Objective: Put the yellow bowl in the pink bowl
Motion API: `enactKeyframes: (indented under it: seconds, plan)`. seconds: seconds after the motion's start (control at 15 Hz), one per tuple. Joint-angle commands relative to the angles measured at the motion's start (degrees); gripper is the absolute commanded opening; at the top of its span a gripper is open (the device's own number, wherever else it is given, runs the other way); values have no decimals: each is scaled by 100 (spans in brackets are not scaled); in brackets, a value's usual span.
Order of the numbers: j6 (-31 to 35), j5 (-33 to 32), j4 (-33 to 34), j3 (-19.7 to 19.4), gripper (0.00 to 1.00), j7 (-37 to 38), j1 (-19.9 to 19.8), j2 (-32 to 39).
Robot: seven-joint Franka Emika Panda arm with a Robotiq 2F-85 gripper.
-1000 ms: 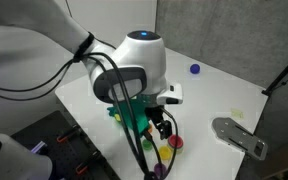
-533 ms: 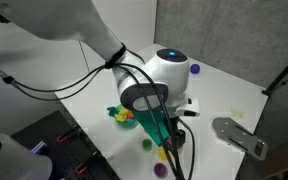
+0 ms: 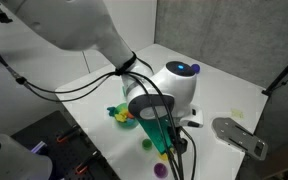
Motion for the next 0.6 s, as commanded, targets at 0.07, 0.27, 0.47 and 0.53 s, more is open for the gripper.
enactKeyframes:
  seconds: [0.07, 0.27, 0.47, 0.53]
  plan:
    - [-172, 472, 788, 355, 100, -423, -497, 895]
    - [-209, 413, 1156, 494, 100, -483, -728, 1408]
    - [-156, 274, 1428, 536, 100, -471, -843, 1889]
    - [-107, 243, 1491, 547, 100, -474, -868, 2031]
